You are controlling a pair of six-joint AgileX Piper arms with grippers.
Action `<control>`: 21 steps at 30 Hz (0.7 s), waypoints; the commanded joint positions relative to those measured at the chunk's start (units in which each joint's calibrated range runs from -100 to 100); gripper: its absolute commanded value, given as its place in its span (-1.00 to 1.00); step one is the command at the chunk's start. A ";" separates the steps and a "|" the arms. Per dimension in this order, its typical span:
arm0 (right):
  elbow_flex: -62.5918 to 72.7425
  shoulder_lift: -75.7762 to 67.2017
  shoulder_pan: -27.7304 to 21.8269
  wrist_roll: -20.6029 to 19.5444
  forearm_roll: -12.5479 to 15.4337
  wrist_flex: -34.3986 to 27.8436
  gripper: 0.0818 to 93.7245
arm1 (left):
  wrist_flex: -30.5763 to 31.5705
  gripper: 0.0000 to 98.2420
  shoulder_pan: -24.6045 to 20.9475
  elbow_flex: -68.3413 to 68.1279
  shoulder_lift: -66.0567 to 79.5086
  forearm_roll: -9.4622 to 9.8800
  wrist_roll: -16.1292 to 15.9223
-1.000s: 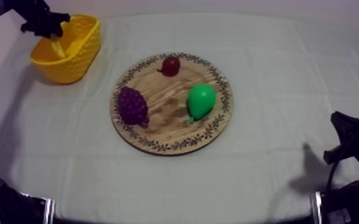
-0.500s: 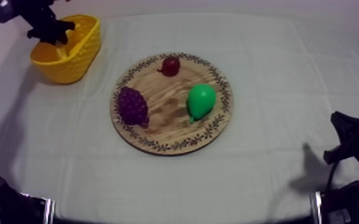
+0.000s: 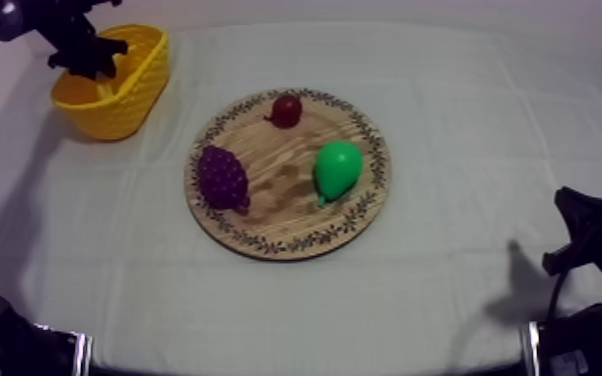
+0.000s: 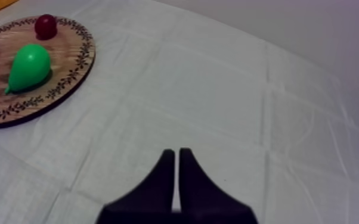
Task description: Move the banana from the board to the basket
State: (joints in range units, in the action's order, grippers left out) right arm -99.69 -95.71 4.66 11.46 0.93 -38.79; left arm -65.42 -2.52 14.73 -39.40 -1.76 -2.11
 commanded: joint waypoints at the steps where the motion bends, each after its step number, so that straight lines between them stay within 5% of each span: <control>1: 0.03 -0.05 0.01 0.00 -0.02 0.00 -0.99 | 0.10 -0.27 0.05 -0.05 0.00 -0.09 -0.04; 12: 0.03 -0.05 0.01 0.00 -0.02 0.00 -0.99 | 0.77 -0.03 0.35 -0.53 0.02 -0.98 -0.51; 21: 0.03 -0.05 0.01 0.00 -0.02 0.00 -0.99 | 1.06 -0.09 0.54 -1.35 1.11 -1.04 -0.44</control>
State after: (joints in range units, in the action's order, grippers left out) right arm -99.69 -95.71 4.66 11.46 0.93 -38.79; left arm -64.35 -1.99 13.41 -38.53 -2.87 -2.60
